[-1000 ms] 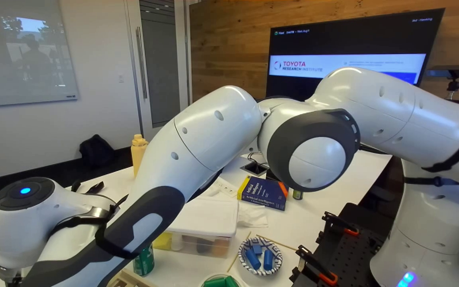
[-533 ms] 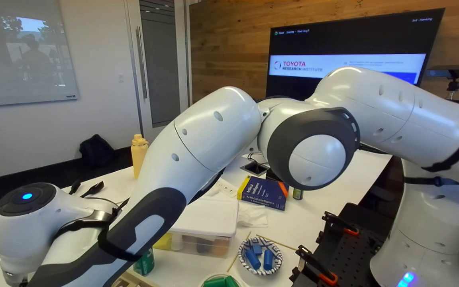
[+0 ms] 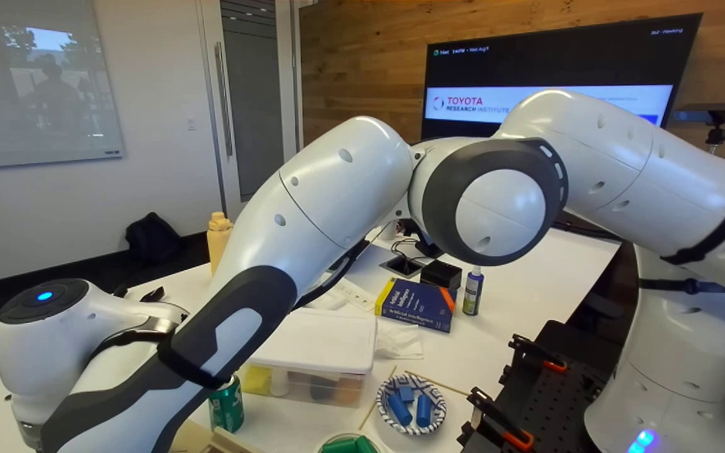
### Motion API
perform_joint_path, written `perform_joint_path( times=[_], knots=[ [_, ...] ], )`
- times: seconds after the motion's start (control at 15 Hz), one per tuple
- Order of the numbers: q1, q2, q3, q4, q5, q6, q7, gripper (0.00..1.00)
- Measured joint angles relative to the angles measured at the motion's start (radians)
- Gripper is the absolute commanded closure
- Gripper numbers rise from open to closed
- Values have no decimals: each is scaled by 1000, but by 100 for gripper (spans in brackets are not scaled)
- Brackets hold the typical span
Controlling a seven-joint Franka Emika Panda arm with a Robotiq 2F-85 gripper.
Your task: Close the wooden box
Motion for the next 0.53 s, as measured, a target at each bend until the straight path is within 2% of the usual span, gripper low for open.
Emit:
perform_joint_path(
  times=[0.53],
  knots=[
    [-40, -82, 67, -145, 0, -62, -7, 0]
  ],
)
